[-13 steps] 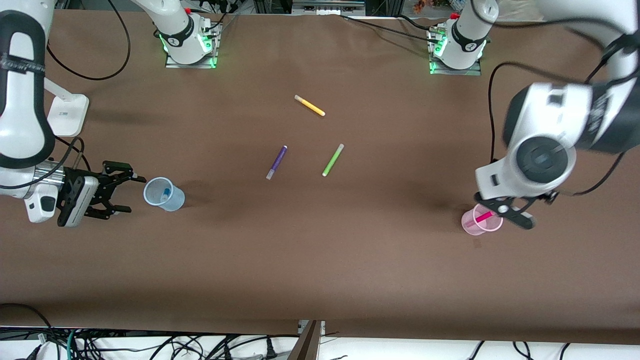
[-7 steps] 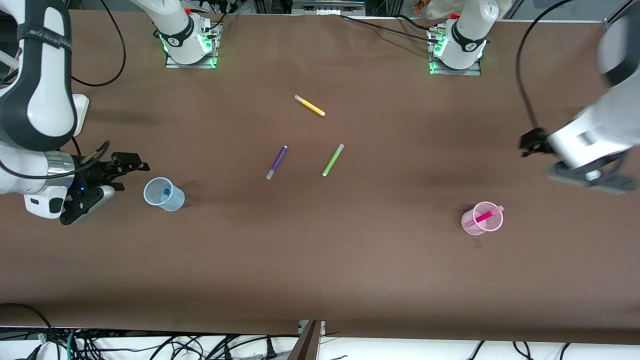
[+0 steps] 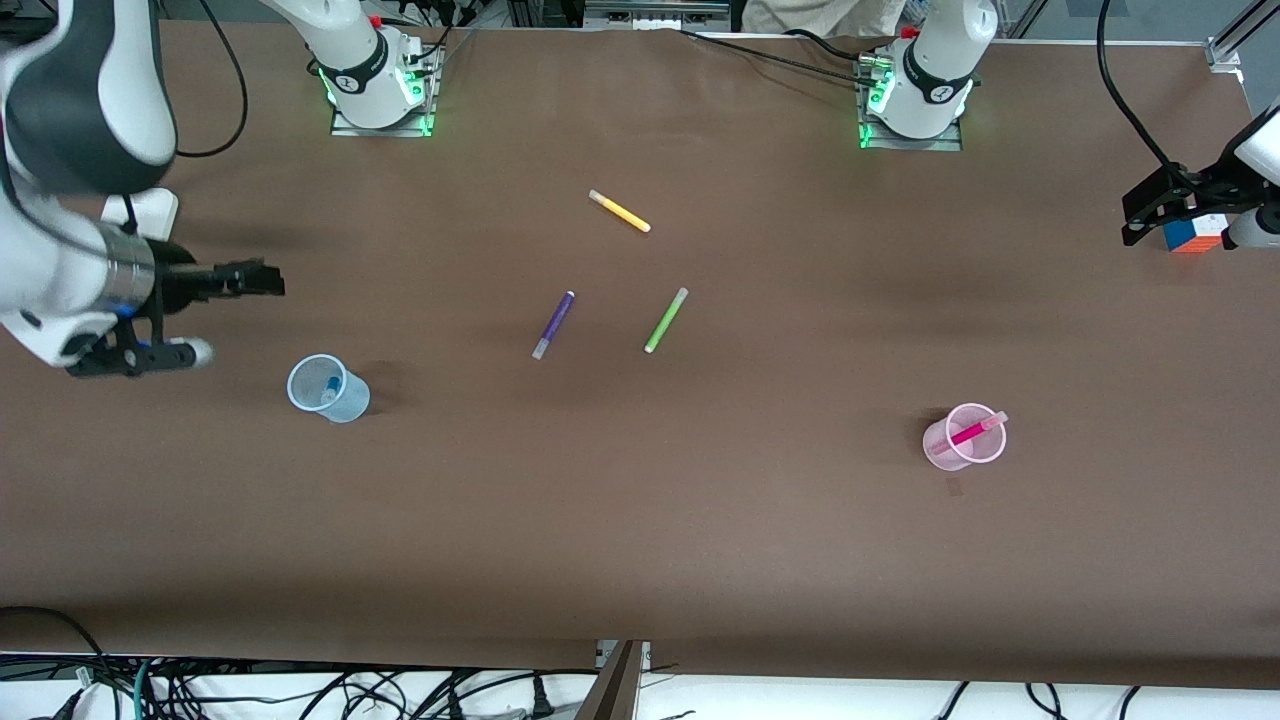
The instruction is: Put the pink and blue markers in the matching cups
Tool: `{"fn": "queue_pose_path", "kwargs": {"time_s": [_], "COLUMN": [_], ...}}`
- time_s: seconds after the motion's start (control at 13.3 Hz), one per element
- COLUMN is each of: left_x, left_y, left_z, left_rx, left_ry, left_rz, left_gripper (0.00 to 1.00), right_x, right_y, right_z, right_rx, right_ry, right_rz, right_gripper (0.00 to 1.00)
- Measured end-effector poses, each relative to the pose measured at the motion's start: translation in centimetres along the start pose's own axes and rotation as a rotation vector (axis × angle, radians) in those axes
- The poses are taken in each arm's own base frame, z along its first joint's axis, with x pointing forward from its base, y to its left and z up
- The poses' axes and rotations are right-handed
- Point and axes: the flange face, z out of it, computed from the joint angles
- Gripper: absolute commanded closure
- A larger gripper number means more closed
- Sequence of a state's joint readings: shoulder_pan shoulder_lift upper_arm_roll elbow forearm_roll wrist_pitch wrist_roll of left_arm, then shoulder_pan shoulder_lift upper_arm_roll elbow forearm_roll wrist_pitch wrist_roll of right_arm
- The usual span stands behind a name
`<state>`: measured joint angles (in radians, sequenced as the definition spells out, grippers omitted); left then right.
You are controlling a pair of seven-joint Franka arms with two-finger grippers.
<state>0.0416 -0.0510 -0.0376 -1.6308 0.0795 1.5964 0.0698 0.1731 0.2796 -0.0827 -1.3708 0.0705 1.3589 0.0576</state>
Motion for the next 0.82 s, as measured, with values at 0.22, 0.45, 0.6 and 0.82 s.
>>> {"fn": "queue_pose_path", "kwargs": {"time_s": [0.22, 0.45, 0.6, 0.82], "left_x": [0.1, 0.2, 0.2, 0.2], "left_y": [0.6, 0.7, 0.7, 0.8], "left_z": [0.2, 0.4, 0.4, 0.4], "left_rx": [0.000, -0.001, -0.001, -0.001], "left_ry": [-0.001, -0.003, -0.002, -0.002], "left_rz": [0.009, 0.008, 0.008, 0.009], "left_gripper": [0.00, 0.00, 0.00, 0.00], "right_x": [-5.3, -9.0, -9.4, -8.9], "right_y": [1.4, 3.2, 4.4, 6.0], "right_z": [-4.9, -8.3, -8.1, -7.4], "right_rx": [0.002, -0.010, -0.017, -0.012], "right_ry": [0.086, 0.158, 0.134, 0.108], "right_rz": [0.044, 0.076, 0.100, 0.129], "right_gripper": [0.00, 0.00, 0.00, 0.00]}}
